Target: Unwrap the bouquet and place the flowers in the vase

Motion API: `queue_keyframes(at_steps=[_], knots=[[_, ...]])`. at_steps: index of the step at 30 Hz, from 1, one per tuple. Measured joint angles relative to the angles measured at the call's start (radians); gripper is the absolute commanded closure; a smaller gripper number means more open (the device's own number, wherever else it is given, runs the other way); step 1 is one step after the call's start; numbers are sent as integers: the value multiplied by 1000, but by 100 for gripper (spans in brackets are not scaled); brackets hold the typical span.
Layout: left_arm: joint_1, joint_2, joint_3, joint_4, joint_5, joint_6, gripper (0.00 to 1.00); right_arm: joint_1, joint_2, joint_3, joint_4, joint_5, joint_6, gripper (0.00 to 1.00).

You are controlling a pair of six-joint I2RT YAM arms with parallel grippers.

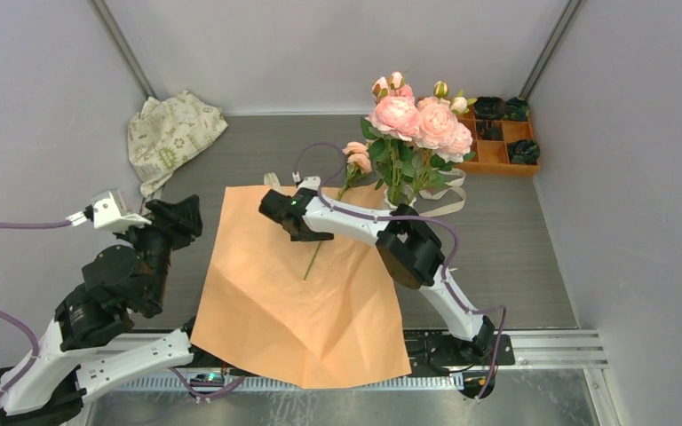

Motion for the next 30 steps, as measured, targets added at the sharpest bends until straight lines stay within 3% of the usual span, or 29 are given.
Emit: queue_keyframes(at_steps=[6,21,30], knots=[[0,51,-6,1,54,-2,44,-12,-8,-91,40,-8,48,43],[0,-10,-29,4,69,-1,44,-31,-23,-139,183,-87,66,99],[0,10,-40,4,69,-1,44,-11,-21,-124,186,-97,-19,99]])
